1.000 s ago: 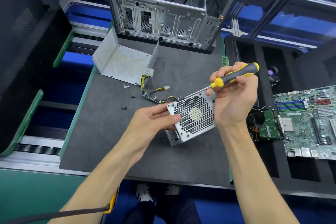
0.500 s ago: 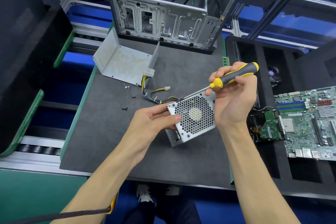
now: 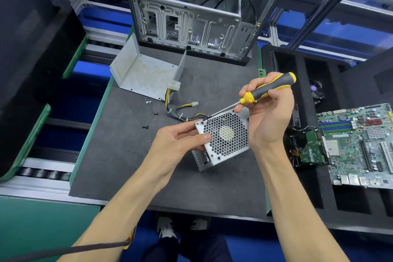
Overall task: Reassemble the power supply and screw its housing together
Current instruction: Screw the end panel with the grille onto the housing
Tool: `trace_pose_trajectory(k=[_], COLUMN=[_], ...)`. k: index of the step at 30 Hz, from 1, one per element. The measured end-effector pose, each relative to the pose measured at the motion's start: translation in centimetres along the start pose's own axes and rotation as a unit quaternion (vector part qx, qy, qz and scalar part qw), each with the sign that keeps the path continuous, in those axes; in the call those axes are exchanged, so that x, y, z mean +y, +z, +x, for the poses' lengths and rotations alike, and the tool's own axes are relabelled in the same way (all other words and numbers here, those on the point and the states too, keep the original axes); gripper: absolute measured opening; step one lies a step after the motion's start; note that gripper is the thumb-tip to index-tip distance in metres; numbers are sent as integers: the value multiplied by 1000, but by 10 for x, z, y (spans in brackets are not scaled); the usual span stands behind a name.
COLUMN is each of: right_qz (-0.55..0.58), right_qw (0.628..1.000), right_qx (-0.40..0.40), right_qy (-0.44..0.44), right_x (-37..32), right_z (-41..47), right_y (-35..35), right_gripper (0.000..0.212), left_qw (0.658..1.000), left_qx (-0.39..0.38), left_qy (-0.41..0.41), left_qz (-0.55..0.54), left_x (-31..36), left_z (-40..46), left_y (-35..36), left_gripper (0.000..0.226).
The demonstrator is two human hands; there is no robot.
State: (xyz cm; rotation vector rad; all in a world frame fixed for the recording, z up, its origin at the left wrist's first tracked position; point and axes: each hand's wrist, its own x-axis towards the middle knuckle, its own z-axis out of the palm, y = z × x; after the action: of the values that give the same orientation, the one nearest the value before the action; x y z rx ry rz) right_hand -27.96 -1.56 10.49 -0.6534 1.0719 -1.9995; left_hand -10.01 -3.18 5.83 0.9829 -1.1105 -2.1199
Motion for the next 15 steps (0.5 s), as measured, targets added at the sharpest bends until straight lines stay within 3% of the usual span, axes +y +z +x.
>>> trace_pose_trajectory(k=[7,15], right_qz=[-101,-241], right_qw=[988,935], right_qx=[-81,-207], right_qy=[-85,-160], right_x=[-17,-27], right_z=[4,-1], right_y=[14,38], right_gripper=[16,21], left_qw=[1000,1000], left_qx=[-1,10], left_qy=[3,1], left_qz=[0,-11], left_x=[1,3], left_z=[-1,-2], left_y=[1,4], left_gripper=[31,27])
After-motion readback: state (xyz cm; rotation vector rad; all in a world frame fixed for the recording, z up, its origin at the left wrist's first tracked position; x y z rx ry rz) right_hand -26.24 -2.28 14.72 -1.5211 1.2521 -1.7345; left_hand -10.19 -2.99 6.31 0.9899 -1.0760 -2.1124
